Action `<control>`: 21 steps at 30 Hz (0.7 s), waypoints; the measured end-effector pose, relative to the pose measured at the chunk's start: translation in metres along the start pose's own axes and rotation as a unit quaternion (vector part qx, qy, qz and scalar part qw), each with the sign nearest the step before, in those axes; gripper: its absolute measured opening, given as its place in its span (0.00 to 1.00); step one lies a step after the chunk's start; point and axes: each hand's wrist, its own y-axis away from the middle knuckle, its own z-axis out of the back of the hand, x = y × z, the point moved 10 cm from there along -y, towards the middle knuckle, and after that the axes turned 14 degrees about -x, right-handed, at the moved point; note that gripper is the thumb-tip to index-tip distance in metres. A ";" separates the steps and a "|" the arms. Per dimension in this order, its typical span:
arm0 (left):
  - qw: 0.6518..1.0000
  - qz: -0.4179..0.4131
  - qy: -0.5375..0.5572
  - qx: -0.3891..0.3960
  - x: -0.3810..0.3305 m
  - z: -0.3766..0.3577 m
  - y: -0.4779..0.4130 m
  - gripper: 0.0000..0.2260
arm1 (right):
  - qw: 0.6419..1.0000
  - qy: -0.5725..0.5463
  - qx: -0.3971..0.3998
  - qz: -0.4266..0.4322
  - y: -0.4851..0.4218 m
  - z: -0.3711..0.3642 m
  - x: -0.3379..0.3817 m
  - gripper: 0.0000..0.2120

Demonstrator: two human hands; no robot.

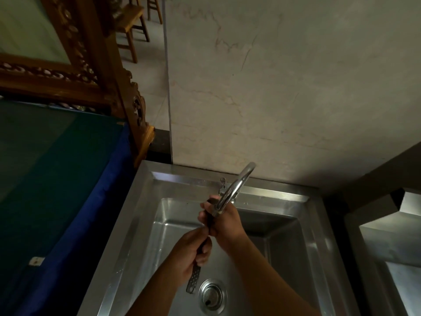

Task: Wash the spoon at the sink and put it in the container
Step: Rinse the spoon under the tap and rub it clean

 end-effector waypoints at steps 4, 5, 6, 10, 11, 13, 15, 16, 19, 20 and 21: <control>0.999 0.023 0.032 0.008 0.003 0.000 0.013 0.12 | 0.998 -0.044 -0.007 -0.043 0.000 0.002 -0.002 0.03; 0.999 0.027 0.030 0.005 0.004 0.002 0.015 0.12 | 0.997 -0.059 -0.007 -0.052 0.002 0.003 -0.003 0.03; 0.999 0.031 0.026 -0.003 0.004 0.004 0.018 0.12 | 0.994 -0.088 -0.010 -0.065 0.003 0.003 -0.004 0.05; 0.996 0.027 -0.047 -0.071 -0.005 0.019 0.016 0.15 | 0.983 -0.153 -0.005 -0.097 0.005 0.000 -0.007 0.09; 0.993 0.014 -0.074 -0.090 -0.011 0.023 0.014 0.16 | 0.984 -0.146 -0.005 -0.100 0.004 0.001 -0.006 0.09; 0.987 -0.017 -0.124 -0.105 -0.023 0.025 0.012 0.15 | 0.989 -0.116 -0.008 -0.096 0.002 0.005 -0.006 0.10; 0.979 -0.046 -0.167 -0.111 -0.031 0.025 0.012 0.14 | 0.996 -0.050 -0.001 -0.072 0.003 0.009 -0.003 0.11; 0.974 -0.060 -0.184 -0.117 -0.035 0.025 0.012 0.14 | 0.998 -0.012 0.007 -0.057 0.004 0.010 -0.002 0.12; 0.958 -0.102 -0.228 -0.142 -0.044 0.028 0.014 0.13 | 0.995 0.094 0.023 -0.023 0.007 0.013 -0.002 0.10; 0.948 -0.122 -0.251 -0.154 -0.048 0.030 0.014 0.13 | 0.991 0.134 0.024 -0.014 0.008 0.014 -0.001 0.08; 0.935 -0.146 -0.278 -0.168 -0.053 0.032 0.015 0.14 | 0.985 0.173 0.026 -0.009 0.008 0.015 -0.001 0.07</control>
